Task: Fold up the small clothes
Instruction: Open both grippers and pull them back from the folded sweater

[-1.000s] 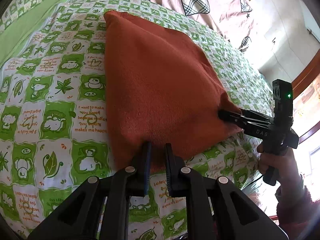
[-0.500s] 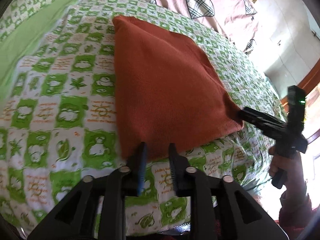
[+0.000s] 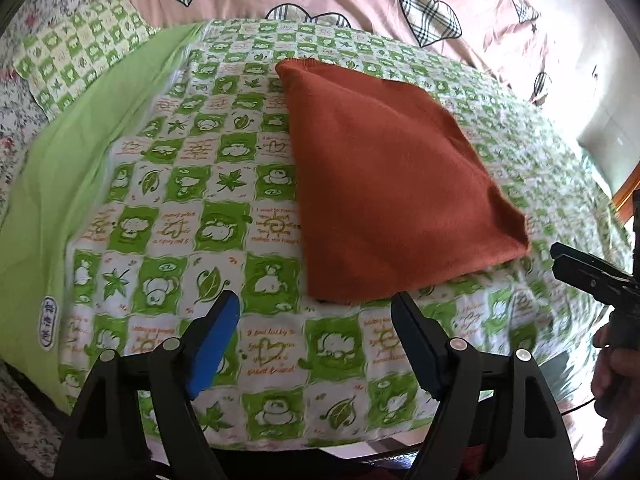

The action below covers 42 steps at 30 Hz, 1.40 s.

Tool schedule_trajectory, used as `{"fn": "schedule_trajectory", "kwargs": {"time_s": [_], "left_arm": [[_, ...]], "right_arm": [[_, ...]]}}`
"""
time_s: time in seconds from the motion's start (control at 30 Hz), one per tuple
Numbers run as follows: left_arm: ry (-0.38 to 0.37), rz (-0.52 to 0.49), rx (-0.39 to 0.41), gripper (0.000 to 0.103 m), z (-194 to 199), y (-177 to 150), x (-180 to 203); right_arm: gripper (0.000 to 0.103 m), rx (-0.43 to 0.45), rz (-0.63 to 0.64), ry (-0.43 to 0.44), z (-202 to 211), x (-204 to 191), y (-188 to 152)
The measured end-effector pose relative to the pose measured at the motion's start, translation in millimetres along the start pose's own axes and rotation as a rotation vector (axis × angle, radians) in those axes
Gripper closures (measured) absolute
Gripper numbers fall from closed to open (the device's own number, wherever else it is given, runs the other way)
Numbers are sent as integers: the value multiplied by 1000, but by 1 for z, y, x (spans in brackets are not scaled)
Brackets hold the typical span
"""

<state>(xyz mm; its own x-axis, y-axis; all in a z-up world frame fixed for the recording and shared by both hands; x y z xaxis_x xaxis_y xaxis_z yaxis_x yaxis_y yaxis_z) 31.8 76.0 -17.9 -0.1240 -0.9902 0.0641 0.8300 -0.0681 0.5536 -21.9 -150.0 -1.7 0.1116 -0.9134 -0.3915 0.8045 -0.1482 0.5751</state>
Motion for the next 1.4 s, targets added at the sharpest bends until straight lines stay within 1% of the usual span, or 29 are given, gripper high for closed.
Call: {"fn": "schedule_trajectory", "kwargs": {"time_s": [0.2, 0.37, 0.47, 0.57, 0.8, 1.03, 1.4], "left_arm": [[53, -27, -20, 21, 0, -12, 3], [84, -23, -39, 21, -2, -16, 4], [95, -32, -32, 21, 1, -14, 6], [131, -38, -18, 19, 3, -9, 9], [176, -37, -3, 16, -2, 7, 13], [197, -66, 17, 14, -8, 21, 21], [224, -86, 20, 13, -18, 36, 25]], "right_arm": [[13, -18, 18, 2, 3, -7, -16], [9, -13, 23, -4, 5, -9, -18], [8, -12, 26, -4, 4, -10, -14], [8, -10, 43, -6, 1, -12, -9], [7, -39, 80, -16, -14, -16, -2], [6, -41, 108, -23, -24, -20, 10], [6, -48, 147, -23, -37, -25, 33]]}}
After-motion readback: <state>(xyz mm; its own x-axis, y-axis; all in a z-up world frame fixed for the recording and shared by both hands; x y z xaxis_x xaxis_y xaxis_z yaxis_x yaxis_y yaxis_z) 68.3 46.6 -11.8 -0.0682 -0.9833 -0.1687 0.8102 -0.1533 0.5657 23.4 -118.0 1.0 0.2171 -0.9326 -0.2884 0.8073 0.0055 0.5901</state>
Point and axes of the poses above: each gripper's, at about its wrist camera, not at the fingertips, and z roughly against the way its jaws point, x to its right, y to its top, the point moved 2 cm from there along -z, roughly the way its jaws point, and after that the axes turned 4 degrees about y, right-handed, at the moved point
